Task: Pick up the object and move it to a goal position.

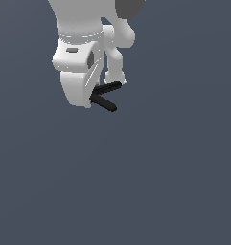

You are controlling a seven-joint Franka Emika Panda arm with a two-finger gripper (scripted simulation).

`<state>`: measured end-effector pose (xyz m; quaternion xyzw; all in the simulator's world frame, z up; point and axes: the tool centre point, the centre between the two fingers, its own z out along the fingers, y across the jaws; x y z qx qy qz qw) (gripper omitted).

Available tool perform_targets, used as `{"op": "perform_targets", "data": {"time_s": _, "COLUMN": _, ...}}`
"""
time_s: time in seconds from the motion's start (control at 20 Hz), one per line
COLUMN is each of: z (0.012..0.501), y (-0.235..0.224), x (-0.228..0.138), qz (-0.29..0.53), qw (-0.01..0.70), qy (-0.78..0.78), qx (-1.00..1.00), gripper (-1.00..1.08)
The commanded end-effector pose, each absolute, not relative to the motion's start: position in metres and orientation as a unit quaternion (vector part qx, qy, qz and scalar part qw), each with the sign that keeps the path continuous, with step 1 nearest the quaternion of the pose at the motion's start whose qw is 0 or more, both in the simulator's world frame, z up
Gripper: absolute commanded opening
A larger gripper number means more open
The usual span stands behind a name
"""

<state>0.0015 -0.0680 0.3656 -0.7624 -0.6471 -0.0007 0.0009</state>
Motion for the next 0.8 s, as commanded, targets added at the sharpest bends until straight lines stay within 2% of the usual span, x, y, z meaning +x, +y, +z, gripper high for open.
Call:
{"op": "perform_targets", "data": {"time_s": 0.0, "z": 0.382, "y": -0.073, "x": 0.006, "qz": -0.001, "qw": 0.000, "qy": -0.647, "qx": -0.763, "gripper": -1.00}}
{"op": "perform_targets", "data": {"time_s": 0.75, "z": 0.415, "y": -0.084, "x": 0.018, "qz": 0.000, "qw": 0.000, "qy": -0.647, "qx": -0.763, "gripper": -1.00}}
